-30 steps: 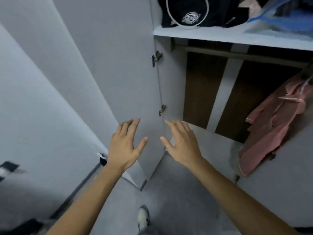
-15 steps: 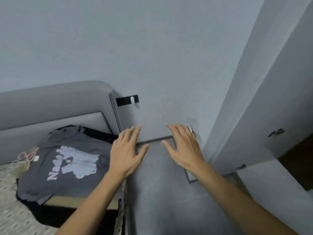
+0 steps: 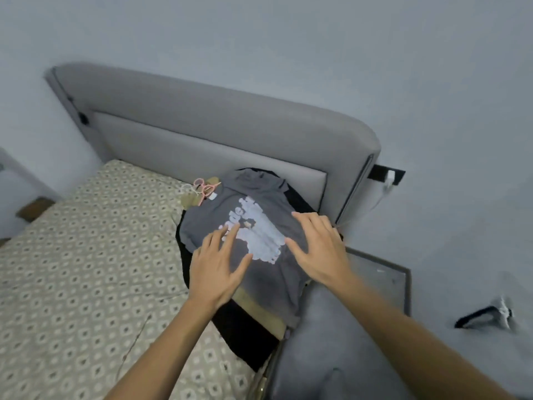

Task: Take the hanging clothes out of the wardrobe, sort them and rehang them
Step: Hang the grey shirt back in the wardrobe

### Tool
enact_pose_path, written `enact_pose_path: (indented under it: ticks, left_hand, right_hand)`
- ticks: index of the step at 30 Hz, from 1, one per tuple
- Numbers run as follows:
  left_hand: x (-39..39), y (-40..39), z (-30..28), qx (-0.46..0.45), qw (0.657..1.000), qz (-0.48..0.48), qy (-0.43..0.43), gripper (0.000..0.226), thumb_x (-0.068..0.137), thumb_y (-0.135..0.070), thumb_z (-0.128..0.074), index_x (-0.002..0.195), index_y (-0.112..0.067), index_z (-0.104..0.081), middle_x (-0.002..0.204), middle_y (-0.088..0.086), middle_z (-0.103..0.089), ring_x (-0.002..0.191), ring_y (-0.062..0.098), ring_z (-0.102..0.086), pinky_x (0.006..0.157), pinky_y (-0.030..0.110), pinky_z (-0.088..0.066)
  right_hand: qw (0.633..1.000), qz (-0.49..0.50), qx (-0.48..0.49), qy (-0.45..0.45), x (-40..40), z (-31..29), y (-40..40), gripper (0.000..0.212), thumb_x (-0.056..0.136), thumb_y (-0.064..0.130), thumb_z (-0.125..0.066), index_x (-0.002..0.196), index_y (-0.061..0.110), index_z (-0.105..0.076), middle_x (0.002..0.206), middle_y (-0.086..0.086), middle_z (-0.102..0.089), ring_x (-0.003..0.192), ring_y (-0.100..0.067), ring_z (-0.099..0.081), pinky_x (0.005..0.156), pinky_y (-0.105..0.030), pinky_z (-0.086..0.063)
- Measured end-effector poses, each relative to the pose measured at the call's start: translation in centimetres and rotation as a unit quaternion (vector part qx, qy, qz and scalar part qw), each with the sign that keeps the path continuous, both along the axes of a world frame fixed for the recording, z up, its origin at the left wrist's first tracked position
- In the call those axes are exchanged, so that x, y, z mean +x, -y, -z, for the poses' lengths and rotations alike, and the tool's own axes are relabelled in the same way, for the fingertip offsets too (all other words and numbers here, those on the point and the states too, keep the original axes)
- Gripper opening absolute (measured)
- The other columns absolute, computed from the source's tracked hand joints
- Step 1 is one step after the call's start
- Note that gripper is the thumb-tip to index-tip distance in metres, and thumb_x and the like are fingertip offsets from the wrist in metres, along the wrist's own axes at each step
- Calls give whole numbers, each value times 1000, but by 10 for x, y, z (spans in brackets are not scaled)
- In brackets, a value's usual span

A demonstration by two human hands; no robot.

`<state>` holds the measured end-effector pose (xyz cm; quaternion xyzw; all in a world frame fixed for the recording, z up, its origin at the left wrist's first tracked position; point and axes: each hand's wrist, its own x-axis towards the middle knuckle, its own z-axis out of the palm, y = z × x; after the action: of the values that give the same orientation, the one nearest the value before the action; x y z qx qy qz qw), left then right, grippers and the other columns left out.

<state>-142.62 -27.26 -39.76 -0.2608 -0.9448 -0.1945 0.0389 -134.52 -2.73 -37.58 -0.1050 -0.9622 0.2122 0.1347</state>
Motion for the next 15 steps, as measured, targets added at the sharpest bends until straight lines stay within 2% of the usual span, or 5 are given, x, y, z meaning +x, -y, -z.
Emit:
enact_pose_path:
  ticks: [4, 7, 15]
  left_hand:
    - [-39, 22, 18, -13, 997, -68, 22, 76, 97, -75, -30, 163, -38, -24, 159, -3, -39, 147, 21, -35, 107, 47, -46]
    - [-78, 24, 39, -24, 993, -108, 45, 77, 97, -76, -29, 164, -38, -23, 158, -3, -40, 147, 20, -35, 106, 48, -46]
    - [-211, -15, 108, -49, 964, -238, 113, 80, 96, -78, -26, 162, -33, -27, 150, -1, -47, 137, 23, -44, 100, 47, -48]
  right_hand:
    - [997, -74, 7, 16, -75, 20, 3, 59, 97, 55, -51, 148, 25, -48, 137, 9, -53, 125, -19, -49, 92, -41, -47]
    - [993, -119, 6, 21, -138, 39, -6, 58, 98, 55, -50, 147, 24, -48, 137, 6, -54, 125, -19, -49, 95, -43, -47]
    - [972, -219, 11, 82, -349, 114, -57, 60, 99, 52, -55, 150, 20, -47, 143, 0, -53, 130, -26, -47, 99, -48, -47]
